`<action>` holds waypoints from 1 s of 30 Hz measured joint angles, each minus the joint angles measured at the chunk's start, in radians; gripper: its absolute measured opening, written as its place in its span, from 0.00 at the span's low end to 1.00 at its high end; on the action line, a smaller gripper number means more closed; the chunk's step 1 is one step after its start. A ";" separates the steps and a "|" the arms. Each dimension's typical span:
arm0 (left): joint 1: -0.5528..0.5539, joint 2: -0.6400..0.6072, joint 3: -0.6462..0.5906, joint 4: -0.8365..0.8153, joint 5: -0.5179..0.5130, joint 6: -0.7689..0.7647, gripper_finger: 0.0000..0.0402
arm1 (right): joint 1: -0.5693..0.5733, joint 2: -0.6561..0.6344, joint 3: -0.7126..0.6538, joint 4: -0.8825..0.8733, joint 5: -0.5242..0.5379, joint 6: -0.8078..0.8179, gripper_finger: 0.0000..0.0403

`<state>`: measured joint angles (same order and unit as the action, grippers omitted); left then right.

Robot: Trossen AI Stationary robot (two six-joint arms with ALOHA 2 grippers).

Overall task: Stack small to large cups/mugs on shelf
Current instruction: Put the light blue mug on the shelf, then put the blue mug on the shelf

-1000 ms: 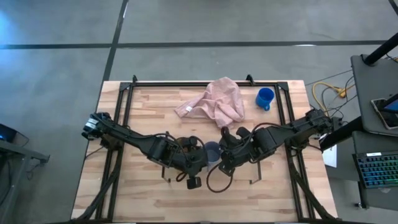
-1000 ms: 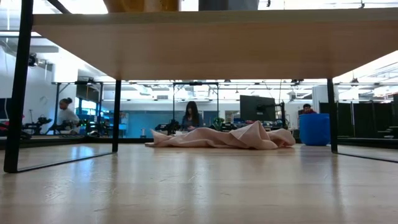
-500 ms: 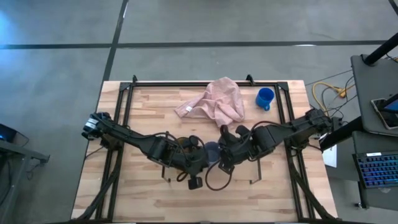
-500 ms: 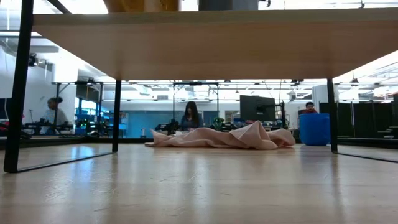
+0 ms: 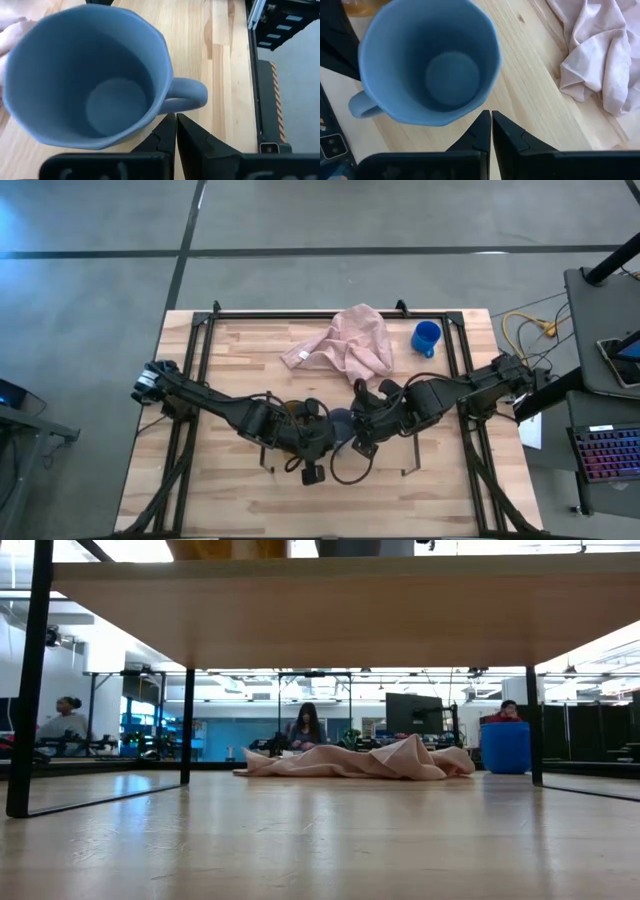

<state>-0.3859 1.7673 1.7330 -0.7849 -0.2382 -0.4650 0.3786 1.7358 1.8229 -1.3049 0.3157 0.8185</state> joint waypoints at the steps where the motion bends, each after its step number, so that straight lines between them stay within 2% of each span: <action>1: 0.000 0.000 0.010 -0.001 0.000 0.002 0.00 | 0.000 -0.006 0.000 0.000 0.000 -0.005 0.02; 6: 0.000 -0.004 0.105 -0.043 -0.002 0.019 0.00 | 0.000 -0.063 0.000 -0.017 0.004 -0.007 0.02; 10: 0.000 -0.005 0.179 -0.088 0.002 0.062 0.00 | 0.000 -0.125 0.000 -0.051 0.054 -0.008 0.02; 14: 0.000 -0.030 0.233 -0.186 0.002 0.086 0.00 | 0.000 -0.192 0.000 -0.053 0.067 -0.008 0.02; 17: 0.002 -0.074 0.238 -0.244 -0.011 0.087 0.00 | 0.000 -0.239 0.000 -0.045 0.071 -0.007 0.02; 21: 0.010 -0.143 0.237 -0.302 -0.076 0.089 0.00 | 0.000 -0.284 0.000 -0.037 0.071 -0.008 0.02; 25: 0.036 -0.225 0.225 -0.341 -0.076 0.080 0.00 | 0.001 -0.298 0.000 -0.022 0.063 -0.007 0.02; 30: 0.066 -0.340 0.175 -0.340 -0.049 0.078 0.00 | 0.003 -0.277 0.000 0.131 -0.053 -0.102 0.02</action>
<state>-0.3202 1.4274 1.9080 -1.1249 -0.2871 -0.3867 0.3818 1.4583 1.8233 -1.1742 0.2623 0.7165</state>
